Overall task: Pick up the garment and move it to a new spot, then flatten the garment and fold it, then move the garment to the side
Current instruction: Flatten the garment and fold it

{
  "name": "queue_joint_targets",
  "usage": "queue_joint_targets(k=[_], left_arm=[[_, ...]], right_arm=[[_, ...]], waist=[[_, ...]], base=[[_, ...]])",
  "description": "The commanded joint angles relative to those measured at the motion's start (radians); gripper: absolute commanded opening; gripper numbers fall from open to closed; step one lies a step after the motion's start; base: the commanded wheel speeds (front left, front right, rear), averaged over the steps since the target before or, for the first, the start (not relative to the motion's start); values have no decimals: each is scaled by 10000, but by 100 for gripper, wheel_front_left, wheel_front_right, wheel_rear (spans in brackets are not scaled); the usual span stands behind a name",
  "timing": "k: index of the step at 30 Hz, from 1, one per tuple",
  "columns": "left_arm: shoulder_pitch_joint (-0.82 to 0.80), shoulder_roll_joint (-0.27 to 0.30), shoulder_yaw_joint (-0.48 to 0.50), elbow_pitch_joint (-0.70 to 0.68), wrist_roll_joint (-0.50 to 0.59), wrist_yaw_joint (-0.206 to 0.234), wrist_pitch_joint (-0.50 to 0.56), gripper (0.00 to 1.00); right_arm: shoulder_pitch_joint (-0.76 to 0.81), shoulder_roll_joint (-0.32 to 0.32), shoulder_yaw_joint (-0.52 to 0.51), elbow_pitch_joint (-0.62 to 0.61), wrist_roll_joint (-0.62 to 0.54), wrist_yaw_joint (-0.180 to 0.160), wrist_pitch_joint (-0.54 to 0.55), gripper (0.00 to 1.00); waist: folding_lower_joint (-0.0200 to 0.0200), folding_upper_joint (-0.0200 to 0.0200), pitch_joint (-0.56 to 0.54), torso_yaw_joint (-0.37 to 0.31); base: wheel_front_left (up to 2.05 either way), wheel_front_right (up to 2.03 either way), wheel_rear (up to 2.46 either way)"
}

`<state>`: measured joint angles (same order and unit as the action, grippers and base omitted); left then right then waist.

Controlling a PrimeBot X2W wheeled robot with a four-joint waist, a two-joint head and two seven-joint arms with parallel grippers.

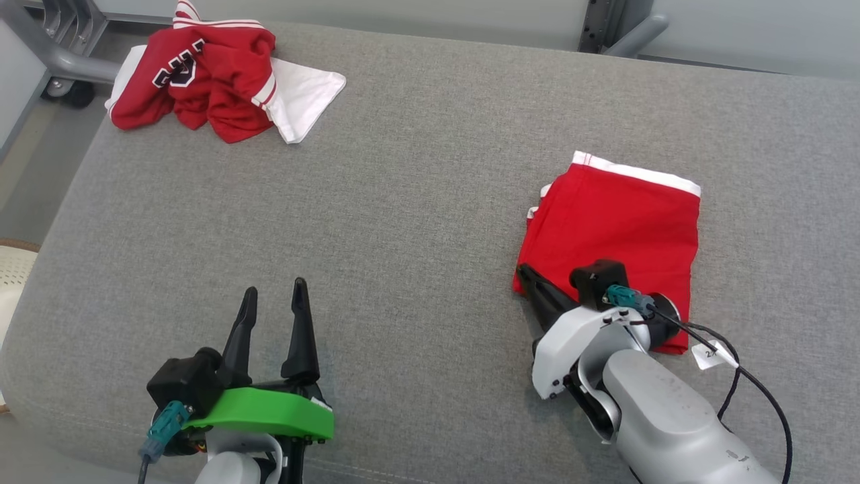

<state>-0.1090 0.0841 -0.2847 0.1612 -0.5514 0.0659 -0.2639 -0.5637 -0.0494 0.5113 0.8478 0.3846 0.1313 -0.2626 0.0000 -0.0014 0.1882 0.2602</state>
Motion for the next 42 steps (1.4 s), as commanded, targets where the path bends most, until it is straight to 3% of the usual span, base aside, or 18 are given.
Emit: queue_joint_targets(k=[1, 7, 13, 14, 17, 19, 29, 42], left_arm=[[-134, -4, 53, -17, 83, -29, -9, 100], [-32, -35, 148, -55, 118, 28, -10, 100], [28, -14, 228, -92, 189, -43, -9, 100], [22, 8, 237, -80, 219, -63, -9, 100], [-5, 56, 226, -80, 356, -39, -9, 100], [-14, 76, 192, -95, 403, -35, -9, 100], [-228, 280, 243, -92, 945, 89, -10, 100], [291, 251, 481, 2, 1493, 79, -10, 100]], right_arm=[[-82, -25, 121, 76, 91, -11, -25, 0], [-107, -28, 521, 72, 113, -11, -25, 0], [62, -26, -34, -863, -274, -11, -27, 0], [149, -28, -186, -1090, -351, -11, -25, 11], [441, -24, -677, -1822, -586, -11, -25, 59], [646, -26, -1059, -2325, -725, -11, -27, 100], [1958, -21, -3052, -4477, -1390, -11, -25, 100], [4153, -13, -4967, -6330, -1742, -11, -25, 100]], waist=[[0, 14, 5, 16], [0, 14, -63, -170], [0, 14, -262, -642], [0, 14, -314, -742], [0, 14, -482, -1049], [0, 14, -600, -1253], [0, 14, -1051, -2202], [0, 14, -1340, -2818]], base=[[0, 0, 0], [0, 0, 0], [0, 0, 0], [0, 0, 0], [0, 0, 0], [0, 0, 0], [0, 0, 0], [0, 0, 0]])
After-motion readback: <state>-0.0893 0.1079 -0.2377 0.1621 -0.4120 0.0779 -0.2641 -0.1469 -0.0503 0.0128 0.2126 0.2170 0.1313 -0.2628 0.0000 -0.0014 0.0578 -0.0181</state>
